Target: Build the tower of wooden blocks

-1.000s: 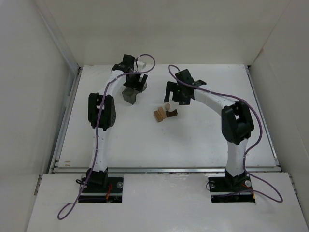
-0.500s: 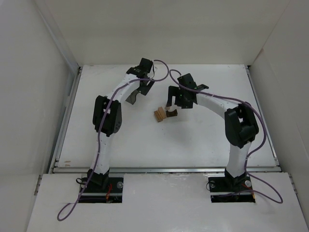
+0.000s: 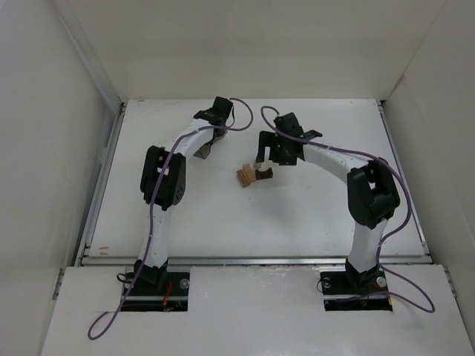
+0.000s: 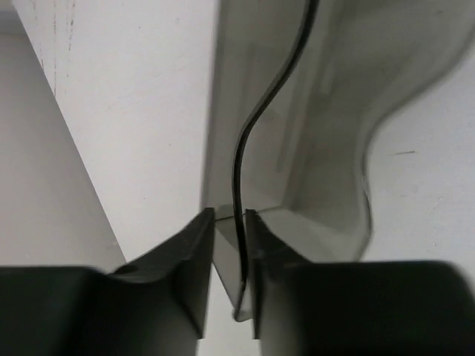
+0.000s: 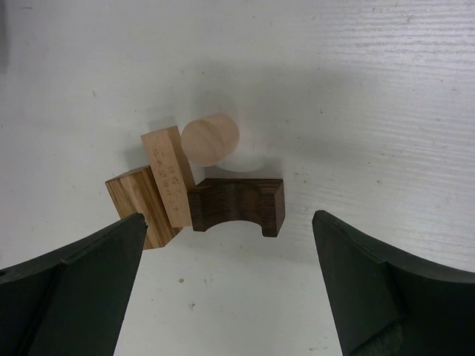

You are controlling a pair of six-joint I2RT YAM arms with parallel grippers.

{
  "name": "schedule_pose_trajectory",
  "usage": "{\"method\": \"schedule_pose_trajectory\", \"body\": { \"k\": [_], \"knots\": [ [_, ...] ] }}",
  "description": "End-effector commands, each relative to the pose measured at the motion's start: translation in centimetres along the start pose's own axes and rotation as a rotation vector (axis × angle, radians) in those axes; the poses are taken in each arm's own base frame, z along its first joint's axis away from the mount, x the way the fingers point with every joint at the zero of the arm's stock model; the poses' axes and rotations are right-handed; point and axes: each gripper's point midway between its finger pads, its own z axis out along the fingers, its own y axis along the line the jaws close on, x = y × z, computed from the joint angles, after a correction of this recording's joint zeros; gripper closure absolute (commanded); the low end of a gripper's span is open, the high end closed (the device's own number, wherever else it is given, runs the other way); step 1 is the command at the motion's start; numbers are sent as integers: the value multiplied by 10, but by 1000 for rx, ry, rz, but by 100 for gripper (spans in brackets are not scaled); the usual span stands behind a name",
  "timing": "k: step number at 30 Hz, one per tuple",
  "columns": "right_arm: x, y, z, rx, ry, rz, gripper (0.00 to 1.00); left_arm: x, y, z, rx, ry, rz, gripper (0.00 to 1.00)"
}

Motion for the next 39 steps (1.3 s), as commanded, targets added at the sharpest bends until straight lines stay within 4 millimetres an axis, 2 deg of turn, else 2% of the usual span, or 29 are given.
{"method": "schedule_pose_trajectory", "body": {
  "k": [1, 2, 3, 5, 6, 7, 9, 10, 11, 13, 14, 17, 19, 20, 21, 22, 23, 24, 27, 28, 30, 31, 32, 33, 34, 35, 37, 38, 39],
  "knots": [
    [-27, 15, -25, -52, -101, -16, 1, -14, 29, -26, -52, -67, -52, 86],
    [-27, 15, -25, -52, -101, -16, 1, -14, 29, -26, -52, -67, -52, 91],
    [-32, 13, -29, -53, -114, -10, 1, -17, 25, -28, -25, -74, -61, 100],
    [-29, 11, -29, -47, -103, -9, 1, -19, 20, -35, 32, -82, -72, 100],
    [-31, 13, -32, -51, -111, -9, 1, -19, 26, -36, 64, -87, -116, 100],
    [-30, 10, -32, -38, -106, -9, 1, -25, 16, -41, 184, -117, -140, 100],
    [-32, 12, -37, -44, -117, -9, 1, -29, 17, -46, 304, -140, -211, 100],
    [-34, 15, -41, -57, -120, -10, 1, -23, 23, -40, 352, -127, -262, 100],
    [-34, 15, -41, -58, -120, -10, 1, -25, 17, -42, 426, -141, -284, 100],
    [-32, 13, -37, -53, -112, -10, 1, -12, 16, -28, 459, -100, -310, 100],
    [-35, 17, -40, -67, -118, -11, 1, -5, 9, -21, 492, -79, -313, 100],
    [-36, 23, -27, -87, -93, -12, 1, 2, -3, -14, 593, -54, -363, 100],
    [-37, 24, -22, -80, -80, -2, 1, 5, -9, -12, 609, -37, -369, 100],
    [-33, 21, -14, -69, -61, 0, 1, 6, -11, -9, 612, -28, -368, 99],
    [-38, 24, -17, -77, -74, -1, 1, 8, -8, -7, 607, -25, -376, 96],
    [-32, 27, -11, -77, -58, -10, 3, 11, -11, -7, 620, -17, -374, 92],
    [-35, 32, -14, -94, -64, -11, 5, 11, -12, -7, 621, -14, -383, 88],
    [-34, 40, -15, -107, -66, -40, 6, 13, -8, -5, 617, -12, -391, 78],
    [-17, 58, -13, -121, -55, -125, 8, 18, -6, -7, 603, -2, -390, 60],
    [-12, 68, -17, -133, -60, -189, 12, 22, -7, -5, 594, 11, -387, 53],
    [-4, 78, -16, -145, -49, -250, 17, 19, 1, -11, 575, -7, -391, 40],
    [1, 79, -12, -135, -34, -279, 24, 20, 2, -10, 562, -1, -399, 38],
    [9, 80, -11, -128, -8, -318, 26, 18, 9, -15, 547, -14, -402, 34],
    [13, 90, -11, -133, -5, -349, 26, 16, 14, -18, 533, -23, -404, 33],
    [24, 89, -3, -126, 25, -369, 26, 10, 23, -26, 513, -54, -411, 33],
    [23, 87, -1, -97, 18, -387, 26, 9, 28, -29, 500, -64, -414, 33],
    [35, 88, 5, -80, 54, -416, 26, 2, 42, -42, 473, -107, -424, 33],
    [35, 86, 12, -67, 58, -434, 26, 0, 45, -45, 471, -116, -426, 33],
    [45, 84, 19, -58, 87, -443, 26, -1, 47, -49, 468, -125, -427, 33]
  ]
}}
